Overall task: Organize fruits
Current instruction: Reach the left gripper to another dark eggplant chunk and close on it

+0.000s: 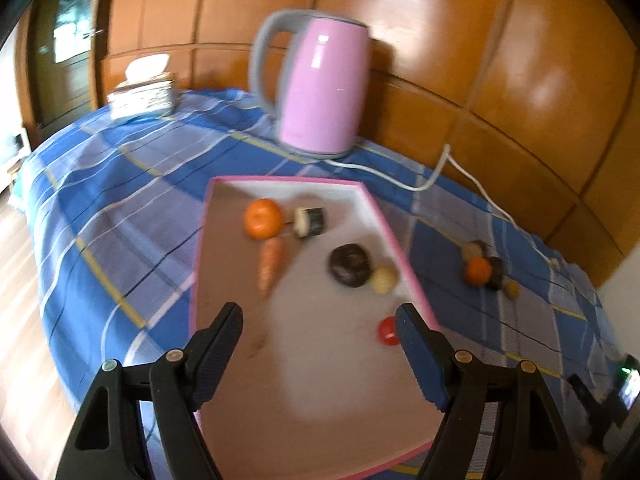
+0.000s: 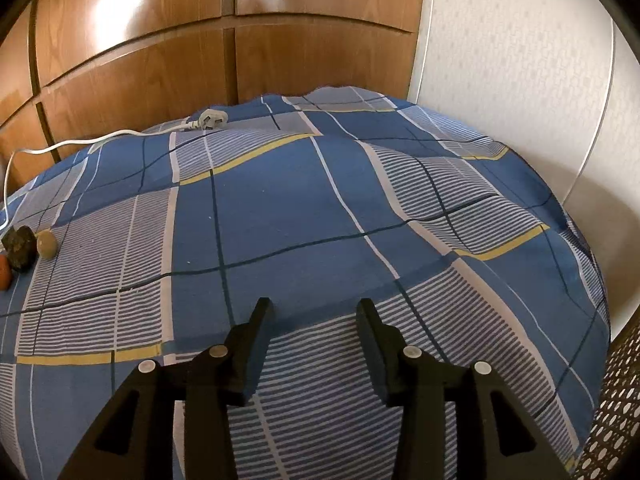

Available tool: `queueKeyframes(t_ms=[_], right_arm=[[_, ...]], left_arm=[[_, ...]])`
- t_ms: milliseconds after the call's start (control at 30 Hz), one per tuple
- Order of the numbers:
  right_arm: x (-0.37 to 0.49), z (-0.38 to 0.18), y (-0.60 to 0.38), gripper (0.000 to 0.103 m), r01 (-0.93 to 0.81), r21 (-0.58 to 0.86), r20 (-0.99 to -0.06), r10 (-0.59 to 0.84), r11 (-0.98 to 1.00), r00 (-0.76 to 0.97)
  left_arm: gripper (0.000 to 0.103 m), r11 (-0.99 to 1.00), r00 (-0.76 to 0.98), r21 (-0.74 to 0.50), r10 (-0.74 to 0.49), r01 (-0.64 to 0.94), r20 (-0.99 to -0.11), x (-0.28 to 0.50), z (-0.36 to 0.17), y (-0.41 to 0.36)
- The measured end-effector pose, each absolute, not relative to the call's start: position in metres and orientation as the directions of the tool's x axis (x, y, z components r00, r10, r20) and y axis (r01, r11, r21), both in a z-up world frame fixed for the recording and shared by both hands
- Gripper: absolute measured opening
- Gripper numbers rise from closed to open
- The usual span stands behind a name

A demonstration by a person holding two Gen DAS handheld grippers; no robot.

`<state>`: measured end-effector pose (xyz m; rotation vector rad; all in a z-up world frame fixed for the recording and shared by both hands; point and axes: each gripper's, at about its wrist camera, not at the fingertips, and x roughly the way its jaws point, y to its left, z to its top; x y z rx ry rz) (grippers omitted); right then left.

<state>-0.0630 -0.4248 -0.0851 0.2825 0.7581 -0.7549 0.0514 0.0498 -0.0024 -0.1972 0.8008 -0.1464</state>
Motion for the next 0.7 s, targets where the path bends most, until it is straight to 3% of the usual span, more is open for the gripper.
queueKeyframes(t_ms=[600, 700], right_arm=[[-0.059, -0.086, -0.425, 0.046, 0.706, -0.040, -0.705, -0.520, 0.707, 0.482], [-0.059, -0.087, -0.424, 0.047, 0.706, -0.043, -0.704, -0.523, 0.707, 0.481]], left_arm=[[0.077, 0.906, 0.542, -0.231, -0.401, 0.355, -0.739, 0.128, 0.022, -0.063], [0.069, 0.885, 0.506, -0.257, -0.437, 0.388, -0.743, 0.141, 0.019, -0.078]])
